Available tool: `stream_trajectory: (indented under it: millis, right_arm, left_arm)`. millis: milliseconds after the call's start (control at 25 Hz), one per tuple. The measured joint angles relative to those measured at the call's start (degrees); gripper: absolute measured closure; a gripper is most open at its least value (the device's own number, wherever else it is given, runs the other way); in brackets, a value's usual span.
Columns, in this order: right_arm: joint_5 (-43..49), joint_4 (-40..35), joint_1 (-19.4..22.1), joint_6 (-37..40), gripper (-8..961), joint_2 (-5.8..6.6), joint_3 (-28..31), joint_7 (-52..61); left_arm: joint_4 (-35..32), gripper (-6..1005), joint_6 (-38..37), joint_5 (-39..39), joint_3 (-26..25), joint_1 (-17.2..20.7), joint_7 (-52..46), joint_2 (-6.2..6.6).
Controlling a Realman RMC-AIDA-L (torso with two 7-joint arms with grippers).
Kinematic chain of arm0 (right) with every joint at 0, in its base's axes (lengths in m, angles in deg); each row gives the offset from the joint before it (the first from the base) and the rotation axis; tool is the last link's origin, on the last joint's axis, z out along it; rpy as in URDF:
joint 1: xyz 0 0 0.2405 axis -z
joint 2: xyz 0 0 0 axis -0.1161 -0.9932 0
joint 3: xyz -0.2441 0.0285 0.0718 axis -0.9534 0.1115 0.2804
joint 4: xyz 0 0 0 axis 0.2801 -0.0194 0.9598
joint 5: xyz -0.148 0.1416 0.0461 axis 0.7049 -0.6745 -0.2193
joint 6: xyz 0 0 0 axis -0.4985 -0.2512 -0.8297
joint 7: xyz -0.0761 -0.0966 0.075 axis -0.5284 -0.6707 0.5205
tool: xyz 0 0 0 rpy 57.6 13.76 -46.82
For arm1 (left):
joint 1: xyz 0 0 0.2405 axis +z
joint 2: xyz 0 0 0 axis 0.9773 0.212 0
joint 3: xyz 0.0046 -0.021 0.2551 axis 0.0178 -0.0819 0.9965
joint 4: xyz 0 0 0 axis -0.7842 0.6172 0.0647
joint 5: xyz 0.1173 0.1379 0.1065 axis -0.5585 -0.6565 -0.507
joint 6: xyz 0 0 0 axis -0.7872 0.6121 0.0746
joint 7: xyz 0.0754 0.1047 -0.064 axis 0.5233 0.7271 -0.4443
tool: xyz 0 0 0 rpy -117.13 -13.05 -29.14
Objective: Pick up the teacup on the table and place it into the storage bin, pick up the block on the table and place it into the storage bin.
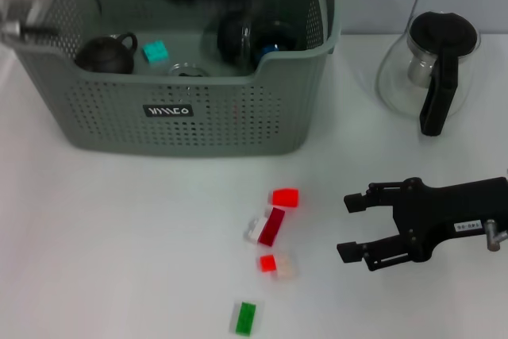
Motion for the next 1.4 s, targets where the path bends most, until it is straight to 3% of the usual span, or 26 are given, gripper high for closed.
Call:
stream_trajectory:
  millis: [80,200,320,440,640,680,800,960,1200,1320,1400]
  right_arm:
    - [0.0,0.0,0.0,0.0,37,0.01,-0.1,-0.1]
    - [0.0,0.0,-0.1,0.1,37,0.0,-0.3,-0.1]
    - [0.0,0.0,-0.4,0.1,37,-0.02,-0.5,-0.1]
    - [0.0,-0.1,-0.4,0.1,37,-0.02,-0.5,-0.1]
    - [0.0,-0.1,-0.4,0.1,37,0.06,-0.3,-0.2]
    - [0.0,-0.1,-0.4,0.1,36,0.07,-0.3,-0.2]
    - [0.0,-0.1,-0.2,0.1,36,0.07,-0.2,-0.2]
    - [0.0,0.0,0.0,-0.1,36,0.08,-0.1,0.0]
    - [0.5,0.9,0.0,-0.3,36,0.14,0.0,0.0]
    - [0.5,1.2,0.0,-0.4,36,0.16,0.0,0.0]
    - [0.5,1.3,0.0,-0.5,37,0.16,0.0,0.0]
  left_arm:
    - [0.4,558,6.4,-1.6,2.6,-0.2,-0.2,0.62]
    - [0.8,549,19.5,-6.3,7.8,-0.3,-0.8,0.49]
    - [0.9,541,26.6,-10.0,11.5,-0.5,-1.6,0.08]
    - [0.7,474,29.1,-11.3,13.3,-0.5,-1.9,-0.09]
    - [-2.6,362,25.8,-9.5,13.6,0.4,-2.1,-0.13]
    - [-6.6,340,17.2,-5.3,14.0,1.6,0.0,-0.14]
    - [-10.4,257,5.3,-2.3,16.3,3.0,5.4,-0.74]
    - [-15.9,104,-7.8,-6.5,25.4,6.4,11.1,-3.2]
    - [-17.6,70,-6.8,-20.2,43.0,11.0,10.9,-5.51]
    - [-14.3,90,-2.4,-25.2,51.1,11.0,8.3,-5.69]
    - [-13.0,103,-0.3,-26.5,53.5,10.9,7.2,-5.75]
